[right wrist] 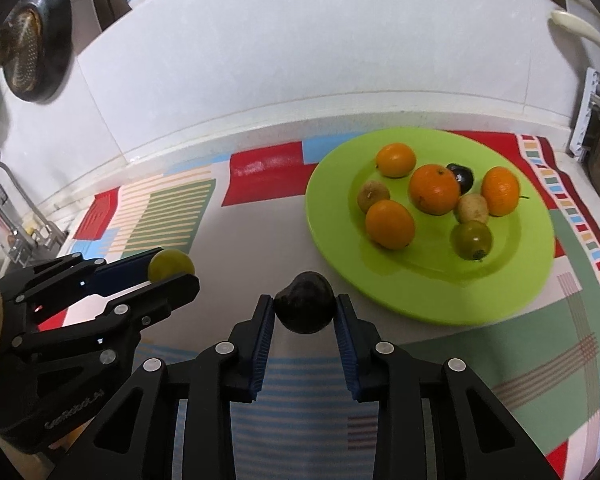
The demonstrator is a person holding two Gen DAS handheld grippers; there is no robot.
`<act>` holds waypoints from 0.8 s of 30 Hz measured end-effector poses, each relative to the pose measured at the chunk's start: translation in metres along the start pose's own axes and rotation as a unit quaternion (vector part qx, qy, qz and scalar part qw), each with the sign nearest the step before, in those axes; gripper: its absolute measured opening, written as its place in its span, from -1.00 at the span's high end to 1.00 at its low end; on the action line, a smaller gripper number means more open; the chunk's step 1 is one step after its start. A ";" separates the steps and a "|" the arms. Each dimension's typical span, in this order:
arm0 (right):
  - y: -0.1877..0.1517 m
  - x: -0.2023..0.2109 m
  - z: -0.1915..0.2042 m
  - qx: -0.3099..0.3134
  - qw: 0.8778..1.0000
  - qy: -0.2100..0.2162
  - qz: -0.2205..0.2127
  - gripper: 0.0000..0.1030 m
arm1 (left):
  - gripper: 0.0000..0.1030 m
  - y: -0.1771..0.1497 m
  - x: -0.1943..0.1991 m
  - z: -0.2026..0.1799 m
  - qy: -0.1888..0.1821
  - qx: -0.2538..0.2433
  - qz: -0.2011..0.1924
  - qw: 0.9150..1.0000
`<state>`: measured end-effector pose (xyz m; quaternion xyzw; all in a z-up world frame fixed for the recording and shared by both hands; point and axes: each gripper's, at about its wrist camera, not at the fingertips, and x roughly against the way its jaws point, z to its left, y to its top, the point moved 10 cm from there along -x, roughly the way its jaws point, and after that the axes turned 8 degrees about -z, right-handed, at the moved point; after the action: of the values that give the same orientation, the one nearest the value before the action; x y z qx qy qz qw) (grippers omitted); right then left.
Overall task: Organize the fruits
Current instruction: 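Carry the lime and plum over the plate with both tools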
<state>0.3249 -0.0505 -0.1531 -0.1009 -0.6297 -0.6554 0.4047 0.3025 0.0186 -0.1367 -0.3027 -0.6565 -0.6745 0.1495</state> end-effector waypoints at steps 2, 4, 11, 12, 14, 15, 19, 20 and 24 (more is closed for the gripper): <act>0.002 0.008 0.000 0.002 1.000 -0.003 -0.008 0.38 | 0.44 0.003 0.006 -0.004 -0.003 -0.001 -0.006 1.000; 0.004 0.019 0.000 0.004 1.000 -0.009 -0.017 0.38 | 0.44 0.006 0.013 -0.009 -0.007 -0.004 -0.012 1.000; 0.012 0.052 -0.005 0.002 0.999 -0.021 -0.047 0.38 | 0.44 0.020 0.030 -0.028 -0.021 -0.017 -0.034 0.999; 0.014 0.056 -0.006 0.002 0.998 -0.023 -0.051 0.38 | 0.44 0.022 0.032 -0.030 -0.022 -0.019 -0.037 0.999; 0.018 0.065 -0.009 0.001 0.998 -0.028 -0.060 0.38 | 0.44 0.028 0.037 -0.036 -0.026 -0.024 -0.045 0.998; 0.020 0.070 -0.010 0.001 0.997 -0.030 -0.065 0.38 | 0.44 0.030 0.039 -0.039 -0.027 -0.026 -0.048 0.998; 0.028 0.087 -0.016 -0.001 0.996 -0.037 -0.083 0.38 | 0.44 0.041 0.047 -0.050 -0.033 -0.036 -0.061 0.997; 0.031 0.091 -0.017 -0.001 0.995 -0.040 -0.088 0.38 | 0.44 0.044 0.049 -0.052 -0.034 -0.038 -0.064 0.997; 0.041 0.105 -0.023 -0.003 0.993 -0.048 -0.106 0.38 | 0.44 0.055 0.051 -0.060 -0.037 -0.046 -0.073 0.996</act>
<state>0.2918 -0.1086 -0.0596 -0.0661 -0.6535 -0.6908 0.3021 0.2832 -0.0349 -0.0595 -0.2852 -0.6504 -0.7013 0.0612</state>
